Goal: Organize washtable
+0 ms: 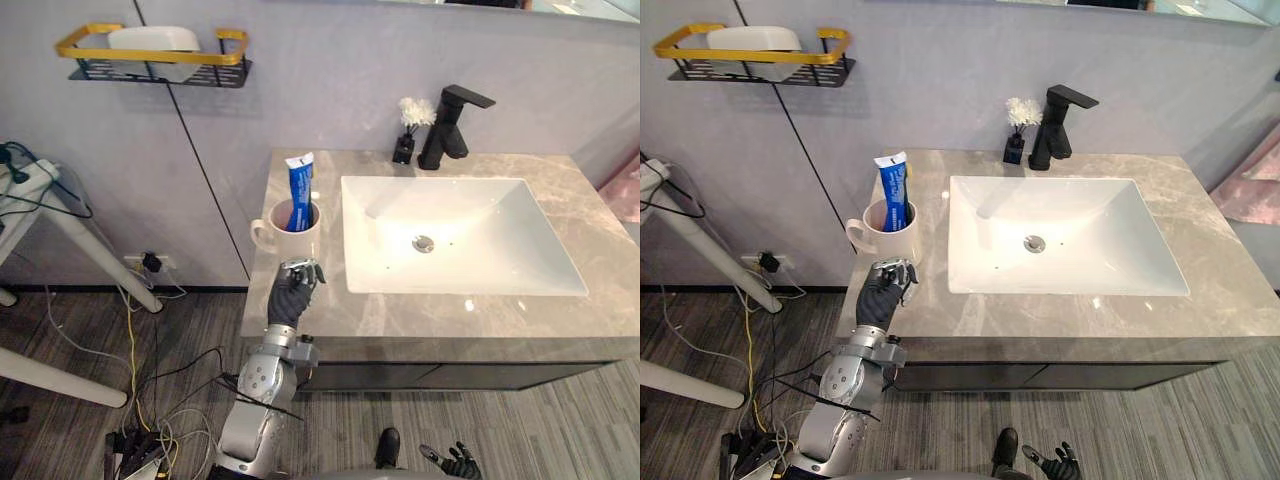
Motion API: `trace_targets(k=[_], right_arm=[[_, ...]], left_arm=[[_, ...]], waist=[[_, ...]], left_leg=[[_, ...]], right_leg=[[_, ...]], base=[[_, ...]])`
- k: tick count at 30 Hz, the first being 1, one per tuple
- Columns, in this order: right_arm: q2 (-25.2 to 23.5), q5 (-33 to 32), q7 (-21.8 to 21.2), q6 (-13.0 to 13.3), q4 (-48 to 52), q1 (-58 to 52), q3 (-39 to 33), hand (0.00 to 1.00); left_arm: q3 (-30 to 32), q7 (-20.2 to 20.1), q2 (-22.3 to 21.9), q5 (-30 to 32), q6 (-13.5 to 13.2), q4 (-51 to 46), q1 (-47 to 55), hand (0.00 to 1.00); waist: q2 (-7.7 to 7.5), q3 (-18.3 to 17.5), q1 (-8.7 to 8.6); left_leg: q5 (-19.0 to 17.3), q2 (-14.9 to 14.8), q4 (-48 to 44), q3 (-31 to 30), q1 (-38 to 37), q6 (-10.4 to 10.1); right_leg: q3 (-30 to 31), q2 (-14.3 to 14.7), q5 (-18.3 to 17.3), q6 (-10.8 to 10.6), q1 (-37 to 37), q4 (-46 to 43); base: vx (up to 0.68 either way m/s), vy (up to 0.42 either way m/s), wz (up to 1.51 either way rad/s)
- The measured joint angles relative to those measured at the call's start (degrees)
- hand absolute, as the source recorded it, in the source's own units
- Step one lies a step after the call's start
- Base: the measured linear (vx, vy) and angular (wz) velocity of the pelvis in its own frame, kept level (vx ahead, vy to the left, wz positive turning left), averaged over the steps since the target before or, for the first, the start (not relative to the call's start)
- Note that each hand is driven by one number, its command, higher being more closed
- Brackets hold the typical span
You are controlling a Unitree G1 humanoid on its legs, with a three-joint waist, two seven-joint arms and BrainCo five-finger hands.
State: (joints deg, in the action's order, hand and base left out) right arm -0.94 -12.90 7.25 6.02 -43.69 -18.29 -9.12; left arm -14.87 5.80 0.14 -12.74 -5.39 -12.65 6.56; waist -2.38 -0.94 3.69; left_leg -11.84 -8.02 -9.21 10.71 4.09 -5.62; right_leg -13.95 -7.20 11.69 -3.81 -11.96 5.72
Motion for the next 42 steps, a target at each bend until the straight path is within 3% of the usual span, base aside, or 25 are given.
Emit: trace_targets(k=[7, 20, 32, 34, 42], right_arm=[[-1.0, 0.0, -0.1, -0.2, 5.3, -0.2, 0.2, 0.00], [-1.4, 0.1, -1.8, -0.2, 11.6, -1.3, 1.2, 0.00], [-1.3, 0.1, -2.3, 0.0, 13.9, -1.5, 1.2, 0.00], [-1.5, 0.0, -2.3, 0.1, 13.9, -1.5, 1.2, 0.00], [-1.5, 0.0, -2.2, 0.1, 14.9, -1.5, 1.2, 0.00]], left_arm=[[3.3, 2.3, -0.2, 2.5, 0.6, 1.6, -3.4, 1.00], [10.6, 7.2, -0.5, 7.9, 1.8, 3.9, -12.0, 1.00], [11.5, 9.6, -0.4, 10.0, 1.7, 6.6, -19.6, 1.00], [12.1, 10.2, 0.1, 10.1, 1.7, 6.6, -19.9, 1.00], [14.3, 12.1, 2.5, 10.9, 1.8, 8.7, -25.9, 1.00]], waist=[[-0.10, 1.7, -1.25], [-0.83, 4.5, -1.38], [-0.87, 6.2, -1.96], [-1.10, 6.5, -2.82], [-0.98, 7.9, -2.99]], left_leg=[[0.0, 0.1, 0.3, 0.9, 0.8, 0.0], [-0.1, 0.0, 0.3, 2.4, 2.3, -0.1], [-0.1, 0.1, 0.0, 2.9, 3.5, -0.2], [-0.1, 0.1, 0.0, 2.9, 4.0, -0.2], [-0.2, 0.1, -1.0, 3.4, 5.3, -0.2]], right_leg=[[0.8, 0.3, 0.2, -0.1, -1.6, 0.0], [3.0, 0.8, 0.9, 0.3, -4.4, 0.0], [3.8, 1.0, 1.2, 0.5, -6.4, 0.0], [3.8, 0.9, 1.2, 0.5, -6.4, 0.0], [4.6, 1.1, 1.8, 0.8, -8.2, 0.0]], base=[[0.02, -0.005, -0.07], [0.00, -0.016, -0.08], [0.00, -0.011, -0.03], [0.00, 0.000, 0.00], [0.00, -0.013, -0.04]])
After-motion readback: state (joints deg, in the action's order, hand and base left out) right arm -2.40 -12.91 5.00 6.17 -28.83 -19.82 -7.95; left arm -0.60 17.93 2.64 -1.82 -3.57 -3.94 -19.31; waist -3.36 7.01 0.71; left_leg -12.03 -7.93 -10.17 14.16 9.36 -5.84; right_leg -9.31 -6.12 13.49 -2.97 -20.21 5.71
